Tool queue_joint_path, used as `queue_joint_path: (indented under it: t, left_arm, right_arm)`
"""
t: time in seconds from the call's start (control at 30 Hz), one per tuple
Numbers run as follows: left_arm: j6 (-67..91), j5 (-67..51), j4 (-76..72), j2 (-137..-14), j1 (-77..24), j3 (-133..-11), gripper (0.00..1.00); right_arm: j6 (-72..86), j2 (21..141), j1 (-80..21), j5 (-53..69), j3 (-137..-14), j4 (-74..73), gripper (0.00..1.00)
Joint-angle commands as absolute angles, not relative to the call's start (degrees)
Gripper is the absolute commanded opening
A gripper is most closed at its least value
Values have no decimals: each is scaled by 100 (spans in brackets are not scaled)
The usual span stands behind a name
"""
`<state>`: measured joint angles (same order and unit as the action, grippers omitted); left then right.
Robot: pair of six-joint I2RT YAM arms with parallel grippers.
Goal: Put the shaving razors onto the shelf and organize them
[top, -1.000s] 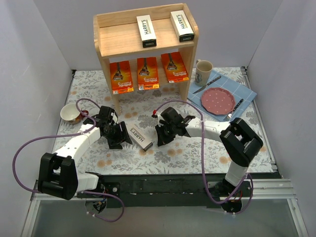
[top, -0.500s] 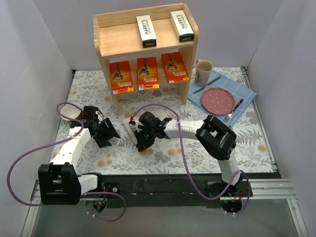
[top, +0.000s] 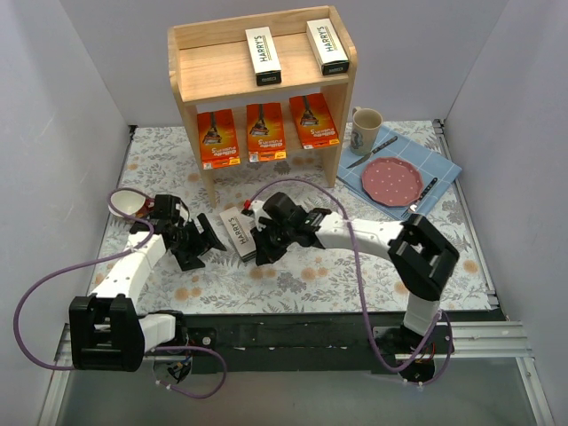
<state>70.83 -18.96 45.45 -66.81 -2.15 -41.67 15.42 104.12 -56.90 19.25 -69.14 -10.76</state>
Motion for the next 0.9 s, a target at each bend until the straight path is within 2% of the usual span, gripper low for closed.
queue_joint_path:
  t: [0.0, 0.13, 0.37, 0.47, 0.87]
  left_arm:
    - [7365, -2118, 3965, -6706, -518, -4087, 77]
    - [7716, -2118, 3736, -6829, -545, -3903, 76]
    - [7708, -2400, 3322, -6689, -545, -3700, 77]
    - [7638, -2329, 3383, -6574, -545, -3709, 77]
    - [7348, -2066, 3279, -6381, -554, -3586, 78]
  right_arm:
    - [1257, 9791, -5335, 1355, -6698, -1169, 3]
    - [977, 10150, -5238, 836, -6881, -862, 1]
    - [1107, 11634, -5247, 826, -8006, -879, 1]
    - [1160, 11908, -5343, 940, -8349, -949, 1]
    - [1415, 11629, -5704, 1090, -7893, -1020, 1]
